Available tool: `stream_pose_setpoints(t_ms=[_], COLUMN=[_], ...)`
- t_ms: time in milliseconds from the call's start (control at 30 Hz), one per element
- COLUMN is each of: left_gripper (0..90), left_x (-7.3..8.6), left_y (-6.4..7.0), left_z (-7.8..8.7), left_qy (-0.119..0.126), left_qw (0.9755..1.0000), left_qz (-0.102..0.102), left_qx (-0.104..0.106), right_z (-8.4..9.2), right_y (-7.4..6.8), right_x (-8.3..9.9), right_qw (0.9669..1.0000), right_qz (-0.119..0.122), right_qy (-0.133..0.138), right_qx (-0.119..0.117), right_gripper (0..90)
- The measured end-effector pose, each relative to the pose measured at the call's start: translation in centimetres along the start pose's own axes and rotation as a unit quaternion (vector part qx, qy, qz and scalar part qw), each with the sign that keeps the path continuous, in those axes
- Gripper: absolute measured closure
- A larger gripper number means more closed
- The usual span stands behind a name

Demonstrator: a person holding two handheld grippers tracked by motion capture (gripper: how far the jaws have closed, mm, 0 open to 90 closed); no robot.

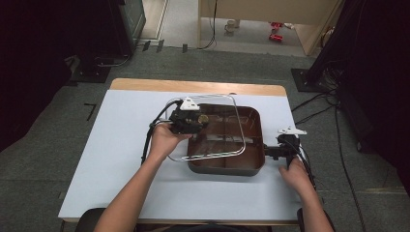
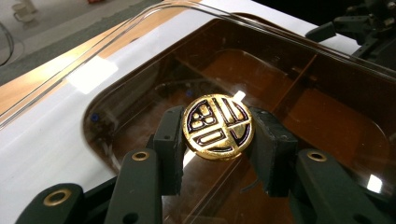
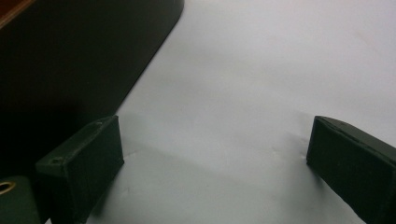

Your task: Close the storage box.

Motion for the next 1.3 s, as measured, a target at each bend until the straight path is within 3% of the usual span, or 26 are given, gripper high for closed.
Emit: stream_pose_setpoints(t_ms=[267,567,967,1300], left_gripper=[59.3,59.3,59.3,59.3], left_x=[-0.7,-1.0,-1.2,-1.0], left_y=[1.7,3.3,4.1,3.9], left_z=[-2.1,-3.8,-6.4,-7.5], left_qy=[-0.014,-0.027,-0.042,-0.043], left_qw=[0.9994,0.9983,0.997,0.9975], left_qz=[-0.022,-0.039,-0.052,-0.043], left_qx=[0.024,0.034,0.038,0.037], right_z=[0.0,0.0,0.0,0.0], right_y=[0.0,0.0,0.0,0.0], right_x=[0.0,0.0,0.0,0.0], right_qw=[1.0,1.0,1.0,1.0], right_qz=[-0.001,-0.001,0.0,0.0], right_qy=[-0.001,-0.001,-0.001,0.0], right_qx=[0.0,0.0,0.0,0.0], right_gripper=[3.0,3.0,3.0,3.0])
Point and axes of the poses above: each handheld gripper's, and its own axes: z roughly backward along the jaws, x roughly out of its underside, y roughly to its right, the point moved 8 cm from there along -z, roughly forward along the jaws, and after that the axes turned 10 degrees about x, right-handed, at the moved point
